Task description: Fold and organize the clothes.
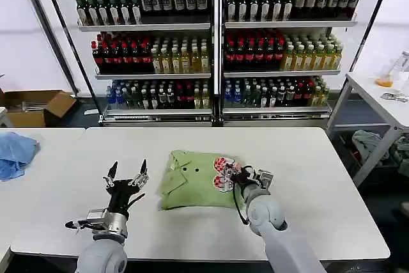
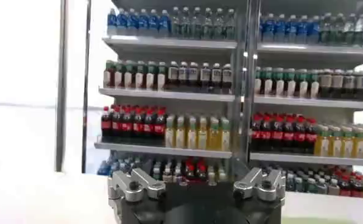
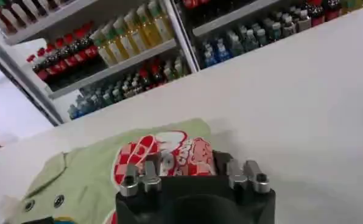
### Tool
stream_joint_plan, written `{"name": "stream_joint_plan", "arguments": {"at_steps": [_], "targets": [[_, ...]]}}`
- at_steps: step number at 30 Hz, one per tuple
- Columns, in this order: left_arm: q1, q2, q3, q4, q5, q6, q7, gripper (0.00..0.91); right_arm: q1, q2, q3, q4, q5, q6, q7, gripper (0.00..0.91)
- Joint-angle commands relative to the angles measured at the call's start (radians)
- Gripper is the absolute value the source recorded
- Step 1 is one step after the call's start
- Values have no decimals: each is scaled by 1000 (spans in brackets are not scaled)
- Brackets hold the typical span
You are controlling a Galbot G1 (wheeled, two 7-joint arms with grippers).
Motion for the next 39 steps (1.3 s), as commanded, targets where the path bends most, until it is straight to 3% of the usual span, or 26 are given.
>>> {"name": "stream_joint_plan", "arguments": {"at_steps": [1, 11, 16, 17, 18, 21, 26, 29, 39], "targets": [[24, 10, -27, -14, -6, -8, 0, 907, 62, 33, -14, -98, -20, 13, 8, 0], [29, 19, -22, -17, -13, -8, 4, 907, 92, -31, 6, -132, -110, 0, -8, 0], [34, 20, -17, -23, -14, -7, 7, 907, 88, -68, 17, -110, -186, 5, -92, 0], [35, 20, -15, -25, -14, -7, 7, 907, 84, -74, 19, -97, -213, 18, -121, 40], [36, 20, -14, -26, -13, -7, 8, 907, 80, -78, 19, -88, -225, 27, -136, 907], [41, 19, -9, -39, -9, -5, 11, 907, 32, -106, 19, -13, -387, 111, -183, 907], [58, 28, -9, -57, -2, -5, 31, 907, -121, -161, 63, 123, -564, 262, -177, 907], [70, 32, -11, -69, 3, -3, 43, 907, -233, -181, 102, 211, -575, 322, -164, 907], [122, 35, -20, -109, 7, 6, 87, 907, -624, -183, 324, 575, -578, 315, -173, 907]]}}
